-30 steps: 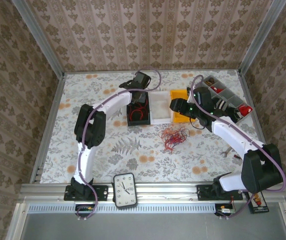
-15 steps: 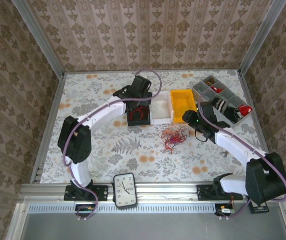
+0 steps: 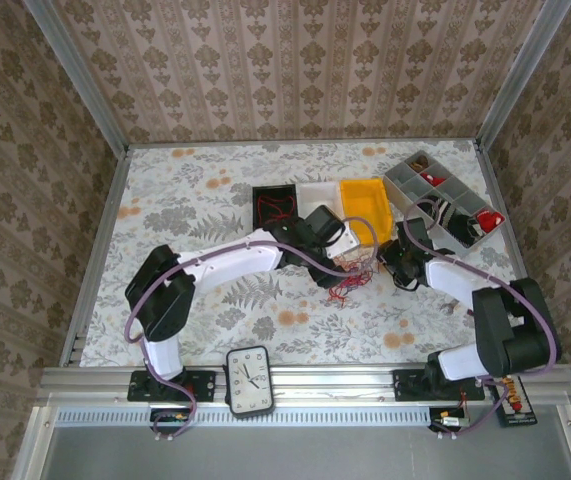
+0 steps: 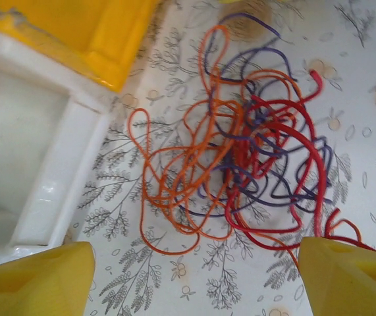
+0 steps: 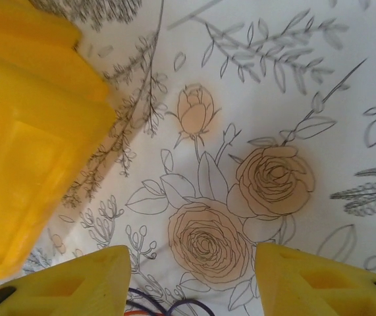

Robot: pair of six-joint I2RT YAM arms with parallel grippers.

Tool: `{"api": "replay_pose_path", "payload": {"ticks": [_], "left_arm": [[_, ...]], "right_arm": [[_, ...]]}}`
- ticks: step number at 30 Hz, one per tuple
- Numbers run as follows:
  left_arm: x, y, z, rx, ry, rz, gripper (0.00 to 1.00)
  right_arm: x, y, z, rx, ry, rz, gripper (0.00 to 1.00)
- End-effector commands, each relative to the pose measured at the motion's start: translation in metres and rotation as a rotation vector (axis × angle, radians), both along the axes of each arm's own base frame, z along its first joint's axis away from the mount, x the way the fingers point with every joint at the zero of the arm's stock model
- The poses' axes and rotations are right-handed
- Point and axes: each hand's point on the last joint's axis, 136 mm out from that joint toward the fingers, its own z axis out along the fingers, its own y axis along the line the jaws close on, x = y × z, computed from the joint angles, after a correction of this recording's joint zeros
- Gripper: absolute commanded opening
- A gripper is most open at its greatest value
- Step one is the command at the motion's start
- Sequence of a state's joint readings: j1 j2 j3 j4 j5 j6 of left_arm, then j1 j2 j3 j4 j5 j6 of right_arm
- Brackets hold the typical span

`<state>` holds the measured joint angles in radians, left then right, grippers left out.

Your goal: Untangle the cables

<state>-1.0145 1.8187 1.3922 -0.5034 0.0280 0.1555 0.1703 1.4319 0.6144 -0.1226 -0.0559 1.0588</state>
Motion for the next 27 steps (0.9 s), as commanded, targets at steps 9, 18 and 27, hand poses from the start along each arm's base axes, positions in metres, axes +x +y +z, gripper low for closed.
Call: {"api": "replay_pose_path", "payload": {"ticks": [9, 18, 27], "left_arm": [[-0.016, -0.031, -0.023, 0.000, 0.046, -0.157, 0.80], [-0.015, -0.052, -0.024, -0.050, 0.087, -0.144, 0.50], [0.005, -0.043, -0.024, -0.134, 0.116, -0.026, 0.16]], "right_arm": [[-0.003, 0.023, -0.021, 0.120, 0.072, 0.053, 0.54], [-0.004, 0.030, -0.029, 0.147, 0.093, 0.083, 0.53], [0.020, 0.048, 0.010, 0.106, -0.044, 0.250, 0.53]]}}
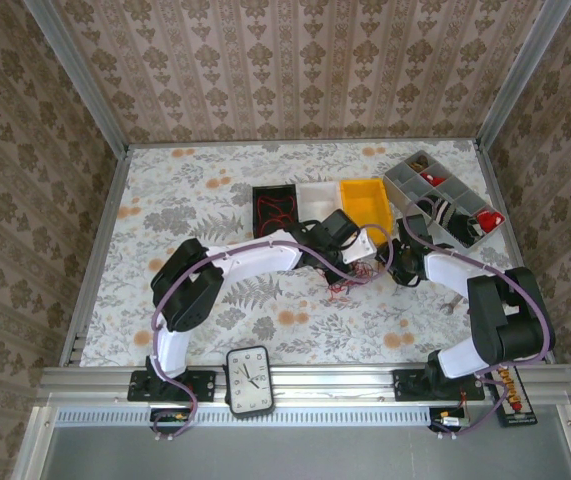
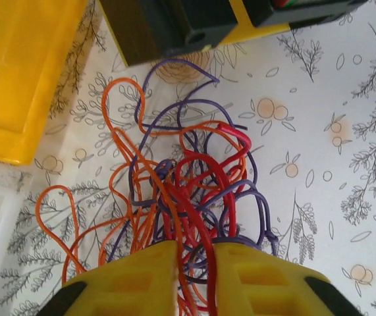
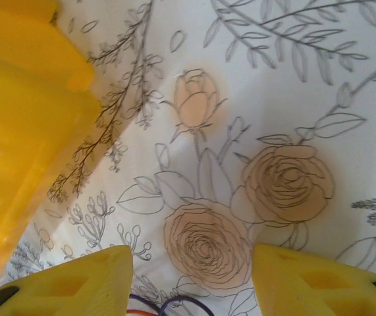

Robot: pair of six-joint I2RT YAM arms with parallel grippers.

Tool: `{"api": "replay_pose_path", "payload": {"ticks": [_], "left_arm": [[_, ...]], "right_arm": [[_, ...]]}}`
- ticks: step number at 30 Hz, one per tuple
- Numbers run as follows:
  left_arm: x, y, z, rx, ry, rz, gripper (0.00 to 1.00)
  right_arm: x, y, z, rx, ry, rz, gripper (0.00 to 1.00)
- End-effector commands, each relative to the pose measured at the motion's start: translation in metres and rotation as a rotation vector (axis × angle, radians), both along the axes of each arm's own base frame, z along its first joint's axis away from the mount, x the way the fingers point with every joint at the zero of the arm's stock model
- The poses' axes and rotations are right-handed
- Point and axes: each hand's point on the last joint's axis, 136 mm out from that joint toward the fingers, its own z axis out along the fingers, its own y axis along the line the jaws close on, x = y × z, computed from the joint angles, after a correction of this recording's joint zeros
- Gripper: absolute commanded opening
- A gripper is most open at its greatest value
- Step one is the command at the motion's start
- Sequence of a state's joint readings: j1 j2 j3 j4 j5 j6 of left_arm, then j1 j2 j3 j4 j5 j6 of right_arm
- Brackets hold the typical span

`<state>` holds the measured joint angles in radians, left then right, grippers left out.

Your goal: Untangle the cables

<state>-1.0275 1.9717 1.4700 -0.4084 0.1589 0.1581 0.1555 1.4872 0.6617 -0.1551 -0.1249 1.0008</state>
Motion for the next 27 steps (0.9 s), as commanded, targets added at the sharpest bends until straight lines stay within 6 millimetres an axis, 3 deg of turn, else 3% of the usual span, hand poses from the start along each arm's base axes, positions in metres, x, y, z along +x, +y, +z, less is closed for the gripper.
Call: {"api": "replay_pose_path", "payload": {"ticks": [1, 4, 10, 16, 19, 24, 27], "left_arm": [[0.014, 0.005, 0.005, -0.082, 0.051, 0.081, 0.14], [0.025, 0.016, 0.012, -0.140, 0.053, 0.135, 0.08], [0.048, 0.044, 0.015, -0.203, 0.077, 0.247, 0.02], [0.048, 0.053, 0.012, -0.213, 0.105, 0.255, 0.02], [0.046, 0.055, 0.010, -0.213, 0.127, 0.248, 0.02], [0.045, 0.071, 0.010, -0.218, 0.205, 0.249, 0.17], [0.048, 0.085, 0.009, -0.209, 0.223, 0.277, 0.31]], "right_arm": [[0.019, 0.043, 0.020, 0.079, -0.098, 0.220, 0.53], [0.018, 0.054, 0.034, 0.038, -0.121, 0.367, 0.53], [-0.003, 0.094, 0.042, 0.018, -0.120, 0.694, 0.53], [-0.022, 0.133, 0.037, 0.064, -0.106, 0.909, 0.53], [-0.019, 0.138, 0.028, 0.059, -0.075, 0.931, 0.53], [-0.007, 0.142, 0.013, 0.060, -0.042, 0.921, 0.50], [-0.005, 0.138, 0.006, 0.040, -0.017, 0.901, 0.38]]}}
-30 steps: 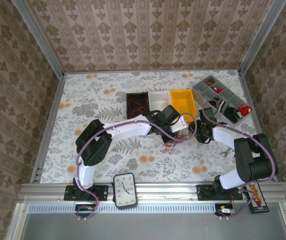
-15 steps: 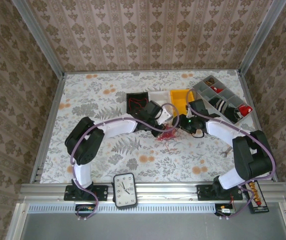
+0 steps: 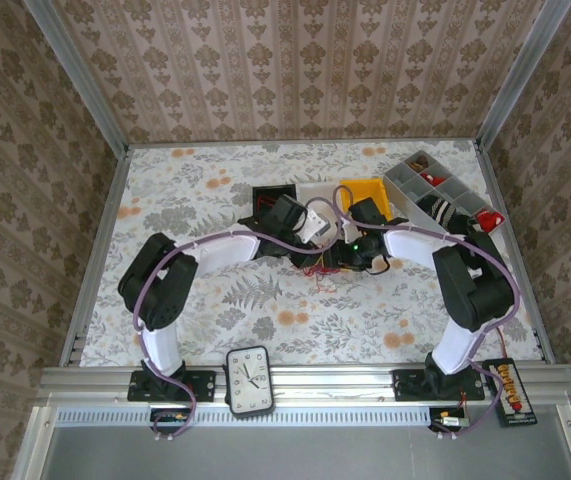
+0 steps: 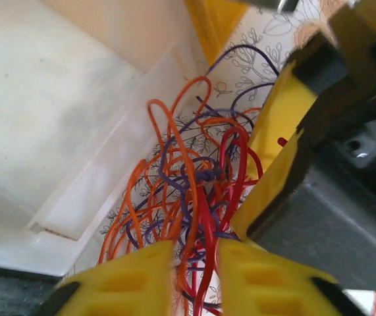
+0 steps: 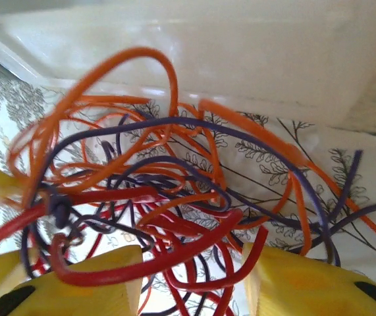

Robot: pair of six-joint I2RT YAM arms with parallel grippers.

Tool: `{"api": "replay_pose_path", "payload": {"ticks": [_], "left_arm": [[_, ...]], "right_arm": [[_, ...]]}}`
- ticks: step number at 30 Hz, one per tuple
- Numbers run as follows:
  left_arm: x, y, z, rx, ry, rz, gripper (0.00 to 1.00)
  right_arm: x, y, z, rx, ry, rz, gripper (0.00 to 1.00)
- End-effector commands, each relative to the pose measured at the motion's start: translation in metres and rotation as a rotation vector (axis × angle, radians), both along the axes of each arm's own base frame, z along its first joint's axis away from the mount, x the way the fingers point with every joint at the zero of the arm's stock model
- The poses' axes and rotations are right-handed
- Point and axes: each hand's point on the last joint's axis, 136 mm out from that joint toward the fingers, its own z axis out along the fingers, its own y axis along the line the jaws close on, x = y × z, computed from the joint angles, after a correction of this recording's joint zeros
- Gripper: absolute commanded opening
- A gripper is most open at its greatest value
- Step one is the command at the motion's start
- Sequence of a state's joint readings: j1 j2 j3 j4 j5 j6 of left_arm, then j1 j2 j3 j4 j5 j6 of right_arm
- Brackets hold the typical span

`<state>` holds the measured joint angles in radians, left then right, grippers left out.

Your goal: Untangle the cables

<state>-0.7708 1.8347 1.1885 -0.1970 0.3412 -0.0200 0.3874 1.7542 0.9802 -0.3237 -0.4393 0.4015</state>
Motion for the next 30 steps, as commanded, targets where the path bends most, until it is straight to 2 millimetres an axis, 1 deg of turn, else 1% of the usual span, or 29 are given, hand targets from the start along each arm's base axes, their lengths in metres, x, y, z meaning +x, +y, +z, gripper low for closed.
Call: {"api": "replay_pose_path", "payload": {"ticks": [1, 2, 3, 5, 8, 14, 16, 21, 25, 27, 30], "left_arm": [[-0.007, 0.010, 0.016, -0.042, 0.032, -0.008, 0.35], [-0.007, 0.015, 0.015, -0.038, 0.030, 0.003, 0.38], [-0.006, 0.018, 0.015, -0.034, 0.024, 0.008, 0.42], [-0.008, 0.022, 0.011, -0.021, 0.022, 0.011, 0.48], [-0.011, 0.023, 0.006, -0.009, 0.040, 0.007, 0.51], [-0.021, 0.021, -0.004, 0.017, 0.054, -0.021, 0.51], [-0.022, 0.019, -0.007, 0.021, 0.060, -0.024, 0.50], [-0.027, 0.004, -0.012, 0.008, 0.072, -0.049, 0.46], [-0.033, -0.001, -0.020, 0.032, 0.089, -0.071, 0.43], [-0.033, 0.002, -0.022, 0.046, 0.080, -0.072, 0.39], [-0.031, 0.001, -0.024, 0.052, 0.071, -0.079, 0.27]], "right_arm": [[-0.002, 0.000, -0.004, -0.025, 0.023, 0.012, 0.33], [-0.002, -0.003, -0.006, -0.039, 0.021, 0.005, 0.27], [-0.002, -0.006, -0.007, -0.054, 0.022, -0.002, 0.23], [-0.004, -0.009, -0.009, -0.068, 0.024, -0.009, 0.20], [-0.005, -0.011, -0.009, -0.074, 0.025, -0.012, 0.20], [-0.006, -0.011, -0.009, -0.078, 0.030, -0.011, 0.20], [-0.006, -0.012, -0.010, -0.079, 0.032, -0.011, 0.20], [-0.006, -0.011, -0.008, -0.078, 0.031, -0.002, 0.20], [-0.006, -0.011, -0.008, -0.078, 0.031, 0.001, 0.20], [-0.006, -0.010, -0.007, -0.075, 0.034, 0.004, 0.20], [-0.006, -0.008, -0.007, -0.069, 0.038, 0.012, 0.19]]}}
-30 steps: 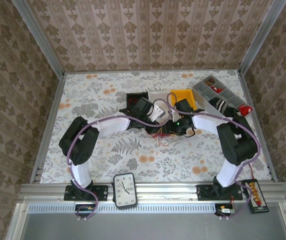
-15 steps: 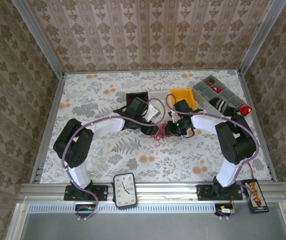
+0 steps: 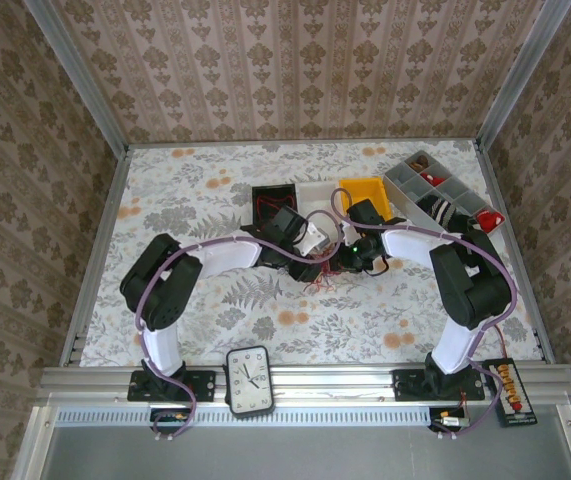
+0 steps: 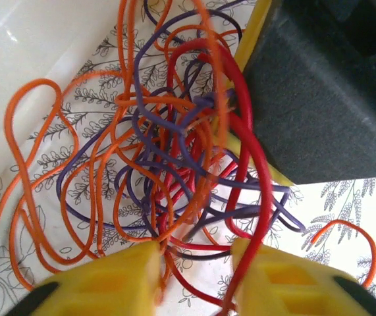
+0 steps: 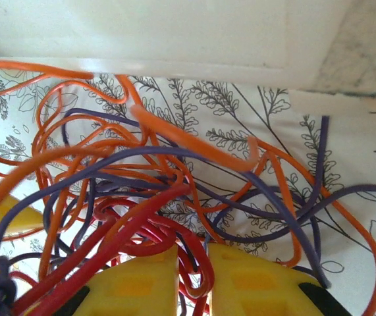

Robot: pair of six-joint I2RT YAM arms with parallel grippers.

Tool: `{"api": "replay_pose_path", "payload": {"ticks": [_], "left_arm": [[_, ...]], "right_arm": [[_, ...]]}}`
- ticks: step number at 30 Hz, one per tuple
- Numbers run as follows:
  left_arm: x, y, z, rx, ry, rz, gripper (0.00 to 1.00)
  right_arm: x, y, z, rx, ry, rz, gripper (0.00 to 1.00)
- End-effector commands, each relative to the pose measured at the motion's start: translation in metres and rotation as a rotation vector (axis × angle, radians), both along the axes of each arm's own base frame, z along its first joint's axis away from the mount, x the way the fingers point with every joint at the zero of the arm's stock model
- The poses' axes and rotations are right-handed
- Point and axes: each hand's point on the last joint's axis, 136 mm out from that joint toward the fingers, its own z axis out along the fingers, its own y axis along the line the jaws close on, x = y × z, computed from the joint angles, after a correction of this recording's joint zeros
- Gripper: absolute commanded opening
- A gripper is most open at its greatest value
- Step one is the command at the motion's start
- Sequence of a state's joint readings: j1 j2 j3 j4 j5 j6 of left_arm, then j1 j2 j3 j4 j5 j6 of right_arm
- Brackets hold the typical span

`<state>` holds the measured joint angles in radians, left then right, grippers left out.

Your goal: Untangle the cables

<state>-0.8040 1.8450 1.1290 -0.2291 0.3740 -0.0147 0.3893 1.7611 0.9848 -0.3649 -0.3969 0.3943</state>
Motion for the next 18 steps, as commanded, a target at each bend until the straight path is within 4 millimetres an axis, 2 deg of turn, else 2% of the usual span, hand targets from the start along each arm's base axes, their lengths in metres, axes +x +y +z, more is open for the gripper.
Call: {"api": "replay_pose_path", "payload": {"ticks": [1, 6, 11, 13, 16, 18], "left_arm": [[0.004, -0.005, 0.004, 0.000, -0.017, -0.027, 0.24], [0.004, -0.007, 0.009, -0.005, -0.015, -0.042, 0.12], [0.009, -0.005, 0.024, -0.021, -0.040, -0.029, 0.08], [0.010, -0.007, 0.031, -0.041, -0.047, -0.021, 0.08], [0.011, -0.007, 0.034, -0.048, -0.038, -0.013, 0.24], [0.011, -0.006, 0.031, -0.045, -0.023, -0.006, 0.20]], "right_arm": [[-0.001, 0.000, 0.001, -0.015, 0.018, 0.020, 0.19], [0.003, -0.006, 0.006, -0.023, 0.007, 0.026, 0.19], [0.008, -0.009, 0.004, -0.030, 0.003, 0.030, 0.18], [0.005, -0.008, -0.002, -0.023, 0.025, 0.029, 0.18], [0.001, -0.007, -0.007, -0.023, 0.034, 0.031, 0.18], [0.001, -0.007, -0.008, -0.022, 0.029, 0.033, 0.18]]}}
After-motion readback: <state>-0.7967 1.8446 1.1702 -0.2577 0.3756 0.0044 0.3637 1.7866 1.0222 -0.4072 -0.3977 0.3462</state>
